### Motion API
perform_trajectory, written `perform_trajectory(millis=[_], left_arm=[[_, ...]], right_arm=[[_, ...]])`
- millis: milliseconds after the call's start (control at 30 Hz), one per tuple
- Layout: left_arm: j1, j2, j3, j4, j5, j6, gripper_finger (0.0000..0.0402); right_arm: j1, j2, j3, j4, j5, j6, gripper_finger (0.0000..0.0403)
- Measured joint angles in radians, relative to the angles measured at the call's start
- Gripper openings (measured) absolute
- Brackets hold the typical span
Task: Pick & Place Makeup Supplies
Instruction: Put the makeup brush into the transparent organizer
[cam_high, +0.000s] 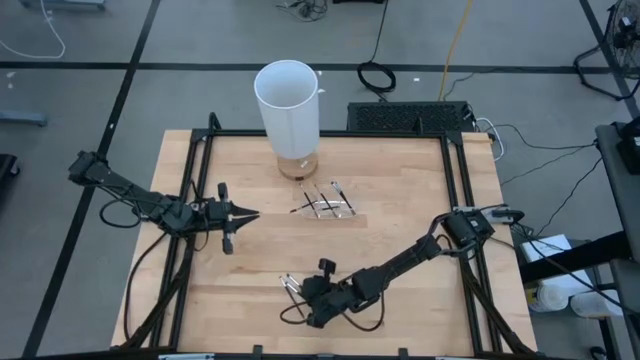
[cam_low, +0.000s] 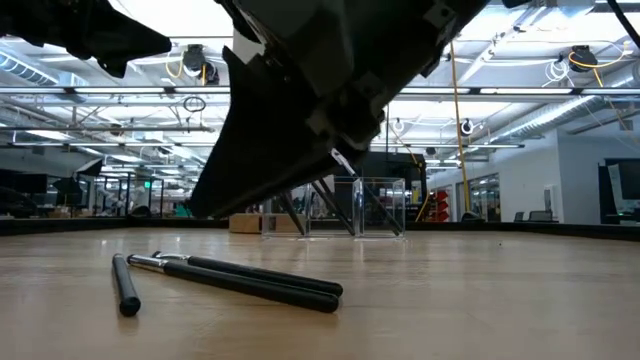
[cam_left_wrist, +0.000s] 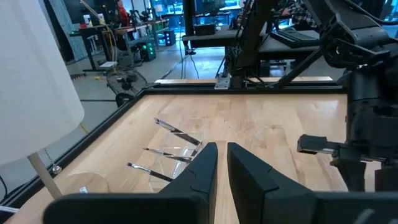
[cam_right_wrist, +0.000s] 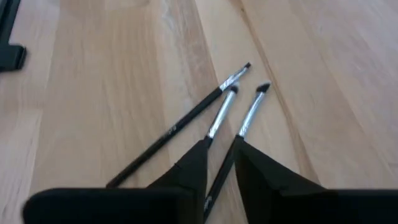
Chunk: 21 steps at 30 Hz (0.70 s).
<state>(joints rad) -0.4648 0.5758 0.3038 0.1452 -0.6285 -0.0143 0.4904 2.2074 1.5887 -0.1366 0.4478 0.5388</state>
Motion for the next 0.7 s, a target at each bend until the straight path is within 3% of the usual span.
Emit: perform_trajectory(millis=[267,700], left_arm=[[0.000,0.000,0.000,0.000,0.000,-0.003,0.0047],[0.000,0.000,0.000,0.000,0.000,-0.002,0.0047]], right_arm=[[-0.006,0.013,0.000,-0.014,0.026,0.033,0.0112],[-0.006,0.051,0.002,-0.010,0.022,0.077,0.0122]])
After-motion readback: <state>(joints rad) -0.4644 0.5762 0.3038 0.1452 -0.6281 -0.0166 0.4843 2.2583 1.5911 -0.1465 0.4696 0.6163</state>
